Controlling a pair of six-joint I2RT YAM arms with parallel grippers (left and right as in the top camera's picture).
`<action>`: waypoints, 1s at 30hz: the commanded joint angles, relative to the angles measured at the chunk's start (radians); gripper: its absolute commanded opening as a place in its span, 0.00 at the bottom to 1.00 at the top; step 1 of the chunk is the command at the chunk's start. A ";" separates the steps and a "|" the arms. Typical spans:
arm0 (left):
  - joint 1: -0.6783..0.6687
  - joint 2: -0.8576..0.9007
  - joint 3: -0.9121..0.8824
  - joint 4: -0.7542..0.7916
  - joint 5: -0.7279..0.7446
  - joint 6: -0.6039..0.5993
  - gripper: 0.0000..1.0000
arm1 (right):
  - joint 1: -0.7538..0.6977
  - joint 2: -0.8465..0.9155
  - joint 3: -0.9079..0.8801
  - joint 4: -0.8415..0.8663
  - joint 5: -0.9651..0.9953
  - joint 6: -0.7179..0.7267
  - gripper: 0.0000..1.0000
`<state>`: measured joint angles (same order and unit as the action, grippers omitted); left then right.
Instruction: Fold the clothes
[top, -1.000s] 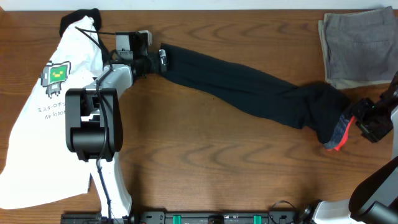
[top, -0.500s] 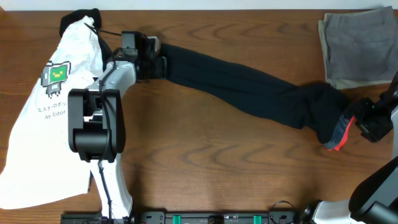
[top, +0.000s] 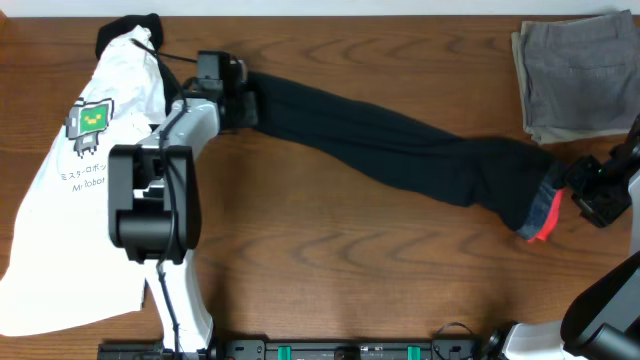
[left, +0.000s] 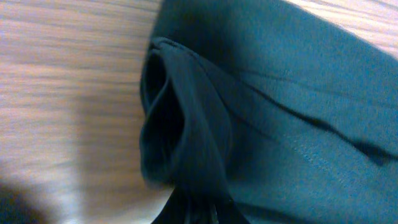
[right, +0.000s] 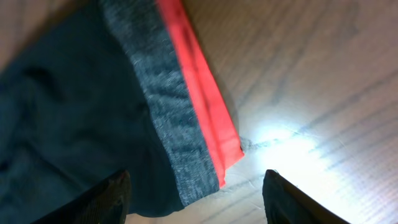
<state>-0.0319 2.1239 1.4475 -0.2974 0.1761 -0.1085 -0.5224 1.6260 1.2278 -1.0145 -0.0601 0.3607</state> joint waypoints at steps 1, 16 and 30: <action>0.031 -0.145 0.009 -0.025 -0.192 -0.016 0.06 | 0.047 -0.018 0.016 0.019 -0.024 -0.029 0.68; 0.019 -0.352 0.009 -0.220 -0.262 0.128 0.06 | 0.215 -0.018 0.016 0.117 -0.027 -0.029 0.77; -0.175 -0.352 0.005 -0.410 -0.105 0.319 0.06 | 0.215 -0.018 0.016 0.122 -0.027 -0.029 0.78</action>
<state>-0.1684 1.7748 1.4479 -0.6895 0.0456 0.1490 -0.3164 1.6260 1.2282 -0.8967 -0.0830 0.3443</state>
